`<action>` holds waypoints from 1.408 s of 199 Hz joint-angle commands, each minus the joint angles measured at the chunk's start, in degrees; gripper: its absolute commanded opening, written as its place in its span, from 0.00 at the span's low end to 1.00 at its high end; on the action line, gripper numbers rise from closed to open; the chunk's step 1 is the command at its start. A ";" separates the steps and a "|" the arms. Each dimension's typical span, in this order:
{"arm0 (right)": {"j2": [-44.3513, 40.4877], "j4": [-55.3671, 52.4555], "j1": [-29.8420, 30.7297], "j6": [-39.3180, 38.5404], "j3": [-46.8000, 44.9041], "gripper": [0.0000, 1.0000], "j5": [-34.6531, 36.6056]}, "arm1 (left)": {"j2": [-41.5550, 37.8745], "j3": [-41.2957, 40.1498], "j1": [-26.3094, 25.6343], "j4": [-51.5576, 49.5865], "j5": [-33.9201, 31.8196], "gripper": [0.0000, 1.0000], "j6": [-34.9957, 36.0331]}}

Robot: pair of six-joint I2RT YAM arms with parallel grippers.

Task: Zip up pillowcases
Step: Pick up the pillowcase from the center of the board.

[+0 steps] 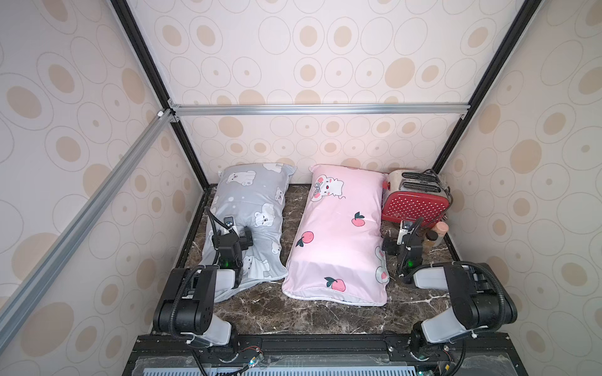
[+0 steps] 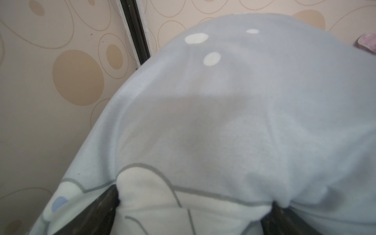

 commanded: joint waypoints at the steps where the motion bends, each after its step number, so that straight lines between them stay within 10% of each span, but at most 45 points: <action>1: 0.26 -0.05 0.14 0.17 1.11 0.99 0.08 | 1.57 0.87 1.15 -3.19 -3.18 0.99 0.75; 176: -0.70 1.69 0.35 -1.05 0.72 0.99 0.16 | -4.12 0.63 0.91 -6.22 -3.57 0.99 1.37; 221: -18.09 -49.39 9.44 7.82 18.25 0.98 -0.14 | -33.46 11.85 -3.94 -46.46 -19.29 0.99 -5.09; 280: -0.31 -70.37 34.63 6.22 48.55 0.99 -19.73 | -29.08 14.83 -7.94 -68.36 -0.78 0.99 -23.02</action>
